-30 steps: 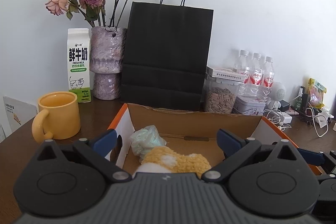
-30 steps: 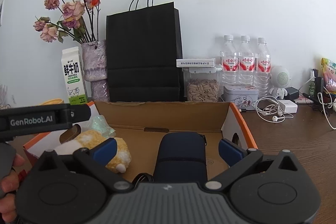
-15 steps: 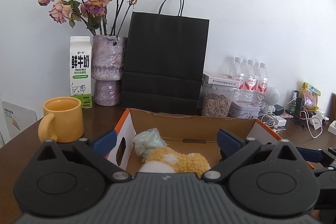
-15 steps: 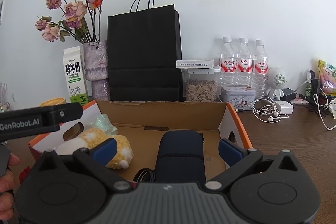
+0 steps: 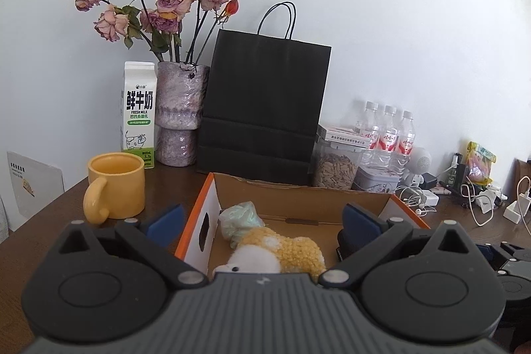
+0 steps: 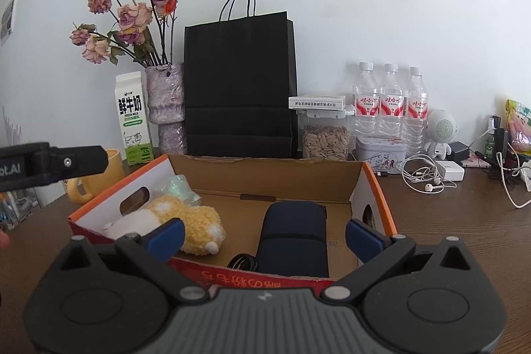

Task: Organize objects
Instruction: 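Withdraw both grippers from the box toward the remaining loose items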

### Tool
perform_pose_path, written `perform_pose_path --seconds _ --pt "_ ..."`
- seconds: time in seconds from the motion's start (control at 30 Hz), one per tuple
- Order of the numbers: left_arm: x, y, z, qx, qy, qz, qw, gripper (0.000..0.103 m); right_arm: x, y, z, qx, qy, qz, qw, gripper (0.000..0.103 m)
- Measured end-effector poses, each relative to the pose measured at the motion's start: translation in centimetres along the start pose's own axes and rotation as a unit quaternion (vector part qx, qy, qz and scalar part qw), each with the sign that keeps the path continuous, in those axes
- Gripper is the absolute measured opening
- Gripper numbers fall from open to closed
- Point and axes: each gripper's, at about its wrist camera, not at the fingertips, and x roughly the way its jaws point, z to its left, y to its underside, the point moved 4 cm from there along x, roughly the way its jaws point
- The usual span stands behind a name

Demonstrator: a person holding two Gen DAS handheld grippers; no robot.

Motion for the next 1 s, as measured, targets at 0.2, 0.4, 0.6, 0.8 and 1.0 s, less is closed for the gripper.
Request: perform_pose_path --seconds 0.2,0.4,0.6,0.8,1.0 --pt "-2.2 0.0 1.1 0.008 -0.015 0.018 0.9997 0.103 -2.4 0.7 0.4 0.007 -0.015 0.012 1.0 0.103" --pt "-4.6 0.2 2.1 0.013 -0.027 0.03 0.9991 0.103 -5.0 2.0 0.4 0.013 -0.017 0.03 0.999 0.103" --pt "-6.3 1.4 2.5 0.019 -0.026 0.052 0.9981 0.103 -7.2 3.1 0.8 -0.002 -0.011 0.045 0.999 0.103" --pt "-7.3 3.3 2.8 0.023 -0.025 0.081 0.9962 0.103 -8.6 4.4 1.3 -0.005 -0.012 0.059 0.998 0.103" --pt "-8.3 5.3 3.3 0.026 -0.027 0.105 0.9938 0.103 -8.9 5.9 2.4 -0.017 -0.024 0.084 0.996 0.103"
